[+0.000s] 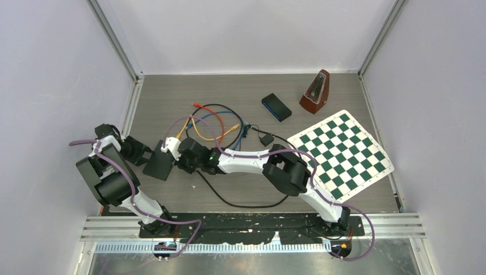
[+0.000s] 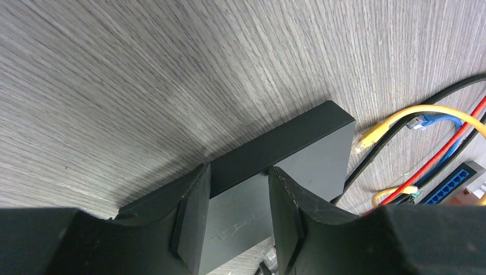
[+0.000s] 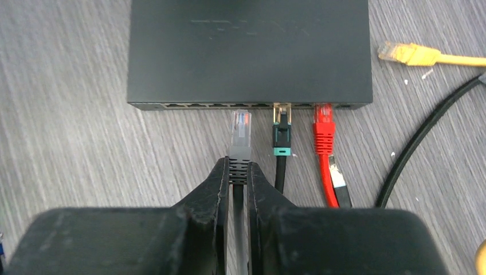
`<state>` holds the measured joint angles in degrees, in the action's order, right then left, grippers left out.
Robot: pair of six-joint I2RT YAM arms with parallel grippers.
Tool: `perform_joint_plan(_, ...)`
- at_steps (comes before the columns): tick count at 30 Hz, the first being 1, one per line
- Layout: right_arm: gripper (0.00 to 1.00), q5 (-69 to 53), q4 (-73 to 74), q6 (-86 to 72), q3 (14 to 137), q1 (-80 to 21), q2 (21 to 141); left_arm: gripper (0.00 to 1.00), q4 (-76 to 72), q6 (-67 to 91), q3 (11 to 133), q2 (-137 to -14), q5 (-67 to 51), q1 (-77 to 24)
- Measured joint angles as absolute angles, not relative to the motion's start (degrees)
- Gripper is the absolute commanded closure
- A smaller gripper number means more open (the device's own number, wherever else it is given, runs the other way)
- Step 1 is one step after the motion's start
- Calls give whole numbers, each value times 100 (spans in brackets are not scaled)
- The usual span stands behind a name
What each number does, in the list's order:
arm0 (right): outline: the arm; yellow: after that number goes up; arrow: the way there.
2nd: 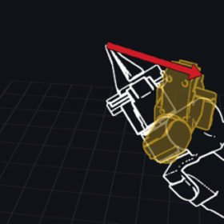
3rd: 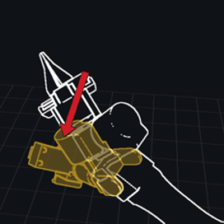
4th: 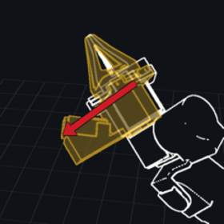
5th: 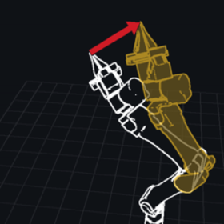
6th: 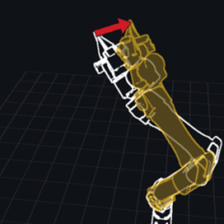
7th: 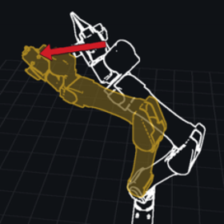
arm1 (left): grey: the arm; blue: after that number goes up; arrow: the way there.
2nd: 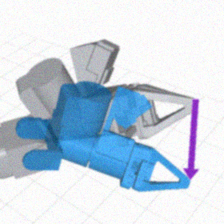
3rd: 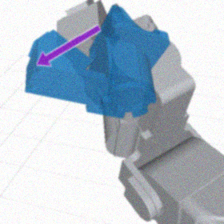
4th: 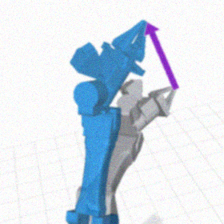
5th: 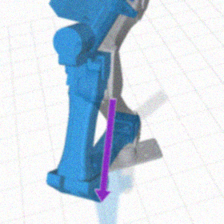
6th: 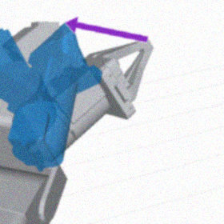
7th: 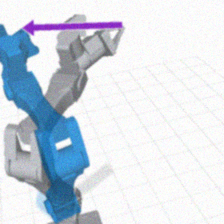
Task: Insert the plug into the switch port
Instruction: Insert the connector into the switch port.
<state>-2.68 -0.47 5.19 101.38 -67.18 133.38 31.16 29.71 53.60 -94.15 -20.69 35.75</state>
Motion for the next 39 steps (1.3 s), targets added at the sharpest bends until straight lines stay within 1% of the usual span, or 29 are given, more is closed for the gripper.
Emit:
perform_joint_plan(8, 95, 51, 429, 255, 10396, -6716, 13576, 56, 3109, 2950, 5354, -9411, -2086, 3575)
perform_joint_plan(20, 95, -10, 567, -19, 10888, -6707, 13931, 57, 3050, 2939, 5325, -9411, -2176, 3581)
perform_joint_plan(39, 95, -250, 344, -84, 10772, -6698, 13941, 57, 2904, 2934, 5288, -9411, -2329, 3601)
